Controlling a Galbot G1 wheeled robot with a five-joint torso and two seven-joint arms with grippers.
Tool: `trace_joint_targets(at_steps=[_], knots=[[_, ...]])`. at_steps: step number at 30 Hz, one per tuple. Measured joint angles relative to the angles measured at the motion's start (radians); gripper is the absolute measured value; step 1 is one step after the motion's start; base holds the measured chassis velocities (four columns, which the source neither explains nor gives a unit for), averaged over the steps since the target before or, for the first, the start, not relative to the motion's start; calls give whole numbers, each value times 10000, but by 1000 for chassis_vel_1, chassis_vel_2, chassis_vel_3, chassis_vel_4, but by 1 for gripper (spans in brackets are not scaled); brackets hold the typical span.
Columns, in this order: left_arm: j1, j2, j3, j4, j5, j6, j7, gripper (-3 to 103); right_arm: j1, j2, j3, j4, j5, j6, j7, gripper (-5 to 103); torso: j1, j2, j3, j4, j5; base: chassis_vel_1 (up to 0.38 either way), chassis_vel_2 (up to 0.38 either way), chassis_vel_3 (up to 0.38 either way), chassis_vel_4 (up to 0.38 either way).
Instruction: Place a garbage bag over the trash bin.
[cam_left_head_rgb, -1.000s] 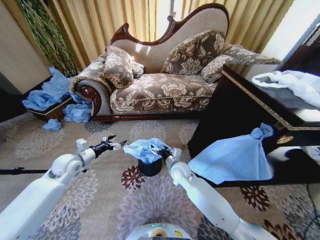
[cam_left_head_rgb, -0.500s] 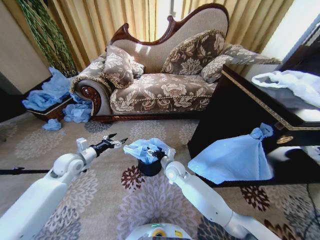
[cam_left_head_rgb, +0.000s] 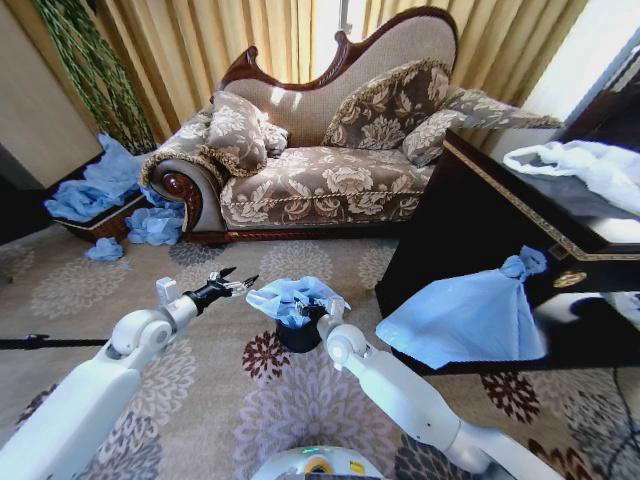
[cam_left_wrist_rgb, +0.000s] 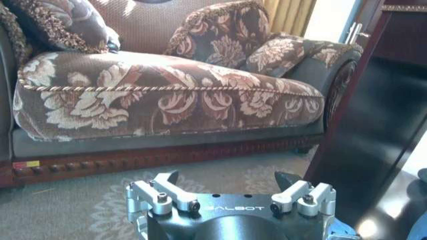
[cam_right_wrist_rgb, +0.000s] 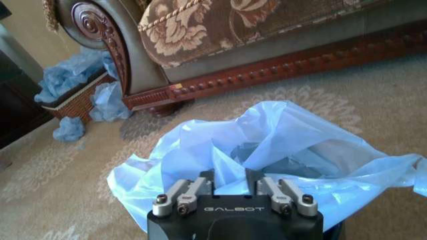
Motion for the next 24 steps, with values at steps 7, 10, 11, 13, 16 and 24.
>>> trace_joint_targets(at_steps=[7, 10, 11, 13, 16, 24], knots=[[-64, -60, 46, -27, -61, -29, -96, 99, -105, -116, -88, 53, -277, 48, 39, 3, 0, 0, 0, 0, 0, 0, 0, 0, 0], [-87, -62, 70, -26, -75, -38, -113, 99, -203, -163, -119, 81, -618, 120, 23, 1, 0, 0, 0, 0, 0, 0, 0, 0, 0], [-115, -68, 110, -24, -80, -44, -117, 99, -302, -199, -134, 112, -1068, 271, -19, 0, 0, 0, 0, 0, 0, 0, 0, 0, 0], [-158, -82, 181, -23, -80, -56, -133, 99, -414, -238, -114, 167, -1632, 449, -40, 0, 0, 0, 0, 0, 0, 0, 0, 0, 0], [-199, -102, 282, -23, -80, -65, -148, 99, -619, -315, -51, 247, -2448, 842, -32, 0, 0, 0, 0, 0, 0, 0, 0, 0, 0], [-182, -136, 390, -62, -49, -74, -165, 99, -1630, -988, 405, 1388, -3228, 1179, 23, 0, 0, 1, 0, 0, 1, 0, 0, 0, 0]])
